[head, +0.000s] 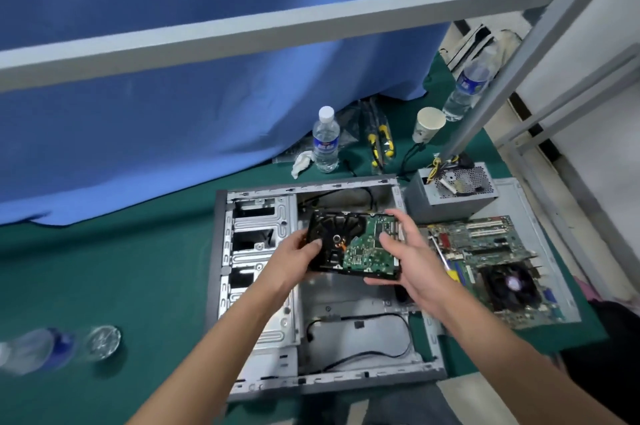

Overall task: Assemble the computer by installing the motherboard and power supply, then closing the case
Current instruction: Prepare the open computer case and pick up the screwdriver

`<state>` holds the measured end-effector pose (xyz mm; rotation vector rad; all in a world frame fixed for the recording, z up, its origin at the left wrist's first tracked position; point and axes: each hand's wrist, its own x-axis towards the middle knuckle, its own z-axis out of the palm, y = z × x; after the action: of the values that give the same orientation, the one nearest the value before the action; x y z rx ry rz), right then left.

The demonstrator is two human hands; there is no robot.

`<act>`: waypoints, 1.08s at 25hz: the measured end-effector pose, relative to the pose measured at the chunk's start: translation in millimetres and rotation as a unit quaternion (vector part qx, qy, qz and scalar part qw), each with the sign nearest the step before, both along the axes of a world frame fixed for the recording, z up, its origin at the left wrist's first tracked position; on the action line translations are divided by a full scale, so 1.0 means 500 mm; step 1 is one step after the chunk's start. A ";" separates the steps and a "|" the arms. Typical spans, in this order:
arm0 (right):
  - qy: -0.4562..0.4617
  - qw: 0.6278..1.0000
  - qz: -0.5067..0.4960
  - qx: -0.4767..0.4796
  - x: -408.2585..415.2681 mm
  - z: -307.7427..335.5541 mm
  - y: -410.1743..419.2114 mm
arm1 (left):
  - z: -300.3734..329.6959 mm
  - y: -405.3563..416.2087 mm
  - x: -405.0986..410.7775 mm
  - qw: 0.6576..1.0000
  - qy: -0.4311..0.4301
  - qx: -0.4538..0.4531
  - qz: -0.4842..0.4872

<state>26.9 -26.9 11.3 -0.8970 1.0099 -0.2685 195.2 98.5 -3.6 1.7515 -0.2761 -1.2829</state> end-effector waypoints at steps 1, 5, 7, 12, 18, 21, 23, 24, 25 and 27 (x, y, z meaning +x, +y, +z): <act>0.004 1.000 -0.012 0.007 0.011 -0.005 0.010 | 0.000 0.020 0.006 1.000 -0.004 -0.004 -0.014; 0.003 0.990 -0.077 0.115 0.044 -0.009 0.040 | 0.004 0.078 0.032 0.997 0.047 -0.045 -0.048; 0.003 0.979 -0.094 0.179 0.056 -0.001 0.056 | 0.009 0.069 0.035 0.986 0.136 -0.093 0.016; -0.041 0.961 -0.123 0.246 0.060 0.006 0.079 | 0.010 0.030 0.039 0.974 0.168 -0.128 0.087; -0.116 0.964 -0.033 0.239 0.028 0.018 0.077 | 0.019 0.043 0.038 0.949 0.213 -0.198 0.126; -0.119 0.974 0.005 0.191 0.023 0.020 0.087 | 0.024 0.066 0.050 0.934 0.244 -0.227 0.128; -0.068 0.992 0.063 0.083 0.020 0.023 0.088 | 0.028 0.080 0.059 0.926 0.282 -0.217 0.127; -0.032 0.995 0.093 0.009 0.017 0.029 0.087 | 0.029 0.085 0.061 0.930 0.287 -0.195 0.122; -0.001 0.990 0.125 -0.062 0.013 0.034 0.085 | 0.028 0.087 0.061 0.942 0.273 -0.163 0.109; 0.027 0.971 0.189 -0.141 0.006 0.042 0.076 | 0.019 0.082 0.055 0.965 0.224 -0.101 0.095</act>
<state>29.7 11.3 32.5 -1.3411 0.8415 -0.0651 222.8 139.6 5.8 1.2422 0.0222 -1.4143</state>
